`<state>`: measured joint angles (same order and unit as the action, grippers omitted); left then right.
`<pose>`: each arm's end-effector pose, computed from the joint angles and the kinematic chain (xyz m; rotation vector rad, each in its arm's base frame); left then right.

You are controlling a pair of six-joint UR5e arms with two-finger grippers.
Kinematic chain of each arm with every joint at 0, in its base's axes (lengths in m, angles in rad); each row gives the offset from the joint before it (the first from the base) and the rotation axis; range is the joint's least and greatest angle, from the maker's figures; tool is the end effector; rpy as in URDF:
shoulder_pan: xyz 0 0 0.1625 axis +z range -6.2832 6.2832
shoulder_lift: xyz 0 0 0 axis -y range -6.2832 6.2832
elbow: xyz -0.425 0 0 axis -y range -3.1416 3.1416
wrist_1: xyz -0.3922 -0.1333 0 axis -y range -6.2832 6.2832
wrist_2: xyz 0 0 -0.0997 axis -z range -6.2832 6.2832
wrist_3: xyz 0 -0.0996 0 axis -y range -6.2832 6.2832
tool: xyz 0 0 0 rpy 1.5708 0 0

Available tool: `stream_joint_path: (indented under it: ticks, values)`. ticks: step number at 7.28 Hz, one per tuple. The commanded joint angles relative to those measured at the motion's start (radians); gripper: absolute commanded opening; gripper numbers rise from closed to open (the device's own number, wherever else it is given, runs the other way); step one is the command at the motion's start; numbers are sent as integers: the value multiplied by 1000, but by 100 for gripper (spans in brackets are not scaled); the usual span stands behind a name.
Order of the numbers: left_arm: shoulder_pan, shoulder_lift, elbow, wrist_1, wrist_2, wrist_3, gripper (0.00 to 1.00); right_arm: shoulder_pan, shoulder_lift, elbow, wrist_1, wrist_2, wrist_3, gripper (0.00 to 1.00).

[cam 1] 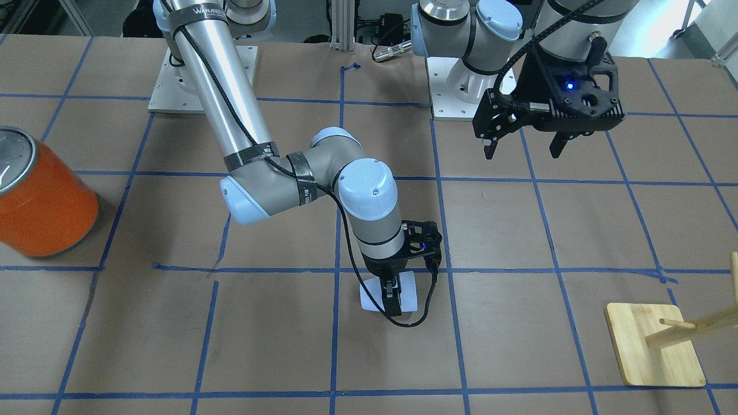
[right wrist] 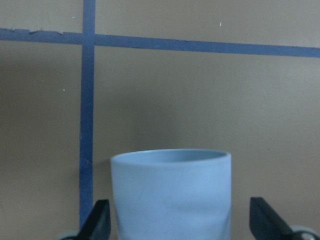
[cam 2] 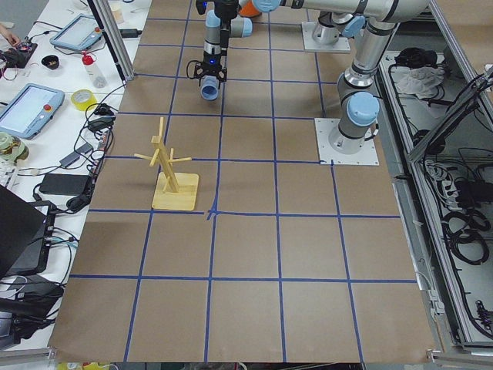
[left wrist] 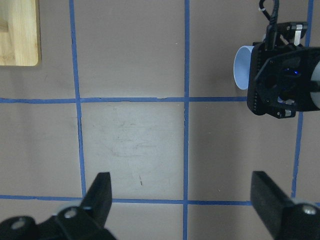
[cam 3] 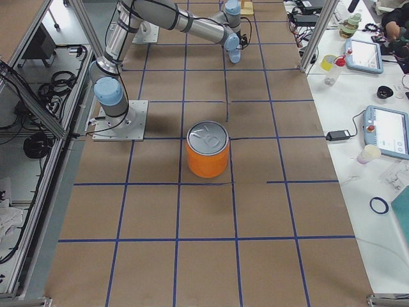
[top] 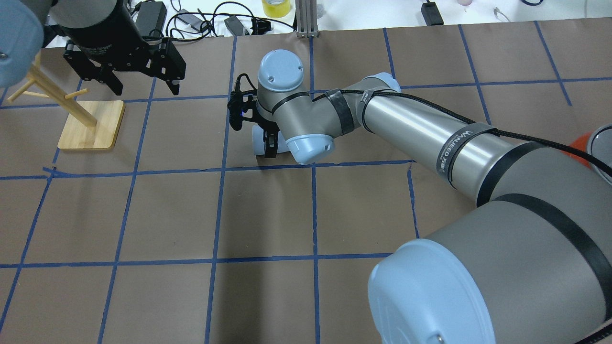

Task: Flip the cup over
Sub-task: 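Carry the cup with the right gripper toward the left gripper, then lay the cup on its side and open the right gripper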

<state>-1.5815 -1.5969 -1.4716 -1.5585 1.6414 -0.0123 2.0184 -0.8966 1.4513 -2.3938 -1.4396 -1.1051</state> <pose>-0.1317 -0.5087 0.5255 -0.0071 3.0692 -0.1324 0.4440 -0.5867 0.2192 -2.1711 2.1719 -0.4574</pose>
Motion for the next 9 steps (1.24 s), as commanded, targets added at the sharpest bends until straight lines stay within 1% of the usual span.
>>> stream_joint_path:
  ticks: [1, 2, 3, 4, 5, 6, 7, 8, 9]
  values:
    - [0, 0, -1, 0, 0, 0, 100, -1, -45, 6, 13, -15, 69, 100]
    - [0, 0, -1, 0, 0, 0, 100, -3, -88, 35, 43, -27, 176, 100]
    - [3, 0, -3, -5, 6, 0, 100, -30, -141, 73, 48, -95, 384, 100]
    - [6, 0, -3, -5, 2, 0, 100, -76, -230, 98, 109, -129, 550, 100]
    - [6, 0, -12, -2, -2, 0, 100, -160, -314, 109, 263, -133, 615, 100]
    - [6, -2, -16, 6, -6, 2, 100, -258, -376, 109, 371, -128, 711, 100]
    - [15, -17, -27, 12, -79, 0, 100, -338, -427, 107, 460, -128, 857, 100]
    - [49, -35, -61, 81, -188, 5, 100, -386, -473, 109, 596, -128, 936, 100]
    - [95, -41, -132, 153, -259, 49, 100, -414, -507, 107, 642, -134, 959, 100]
